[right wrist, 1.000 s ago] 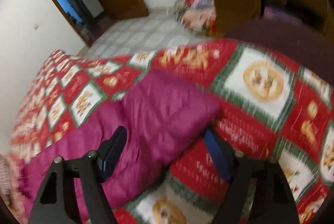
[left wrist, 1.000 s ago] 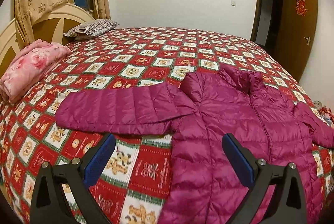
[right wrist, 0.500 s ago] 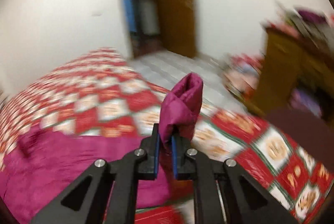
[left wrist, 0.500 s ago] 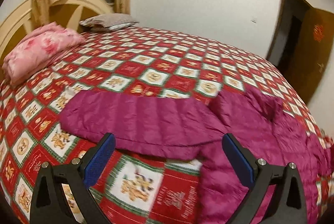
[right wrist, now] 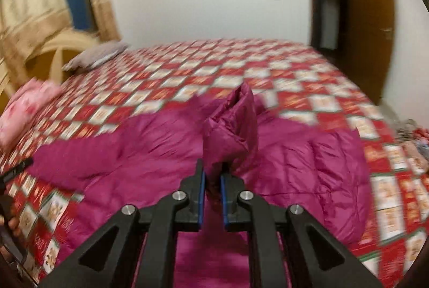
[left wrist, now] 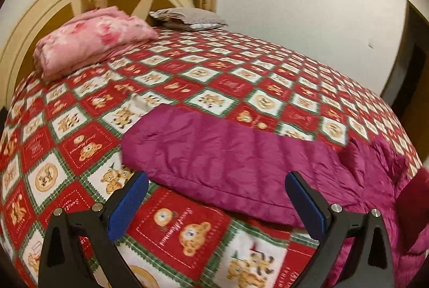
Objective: Fold large clothes
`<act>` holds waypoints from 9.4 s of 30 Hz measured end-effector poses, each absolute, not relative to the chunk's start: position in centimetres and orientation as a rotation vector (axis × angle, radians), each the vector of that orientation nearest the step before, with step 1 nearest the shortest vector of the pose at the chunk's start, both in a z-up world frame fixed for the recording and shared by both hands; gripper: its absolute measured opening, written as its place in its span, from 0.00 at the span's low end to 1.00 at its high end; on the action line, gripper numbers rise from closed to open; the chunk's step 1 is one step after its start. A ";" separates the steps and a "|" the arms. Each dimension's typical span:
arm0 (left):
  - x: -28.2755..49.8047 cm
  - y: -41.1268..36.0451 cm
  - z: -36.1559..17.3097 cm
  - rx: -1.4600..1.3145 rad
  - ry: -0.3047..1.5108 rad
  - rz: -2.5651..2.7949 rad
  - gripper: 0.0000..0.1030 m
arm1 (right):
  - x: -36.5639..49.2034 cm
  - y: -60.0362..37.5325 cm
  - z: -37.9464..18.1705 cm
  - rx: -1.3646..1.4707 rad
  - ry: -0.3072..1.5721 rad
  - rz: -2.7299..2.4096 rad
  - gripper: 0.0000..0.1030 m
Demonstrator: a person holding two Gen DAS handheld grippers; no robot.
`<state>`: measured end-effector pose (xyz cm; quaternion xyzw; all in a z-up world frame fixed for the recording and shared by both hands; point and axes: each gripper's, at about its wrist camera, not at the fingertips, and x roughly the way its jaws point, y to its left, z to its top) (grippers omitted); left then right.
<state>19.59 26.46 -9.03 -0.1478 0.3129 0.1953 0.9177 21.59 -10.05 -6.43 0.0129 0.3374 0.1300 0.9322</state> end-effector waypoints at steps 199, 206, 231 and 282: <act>42.7 -2.6 -16.3 -0.043 0.858 -0.041 0.61 | 40.6 -21.1 -14.5 0.337 0.781 0.173 0.40; 43.1 -2.4 -16.3 -0.076 0.856 -0.059 0.62 | 41.5 -21.4 -15.7 0.272 0.891 0.060 0.40; 14.1 16.5 -0.6 -0.066 0.680 -0.481 0.73 | 6.8 -27.5 2.0 0.152 0.650 0.132 0.78; -5.2 18.2 -7.2 -0.511 0.735 -0.742 0.04 | -11.2 -23.3 -6.6 0.467 0.828 0.414 0.13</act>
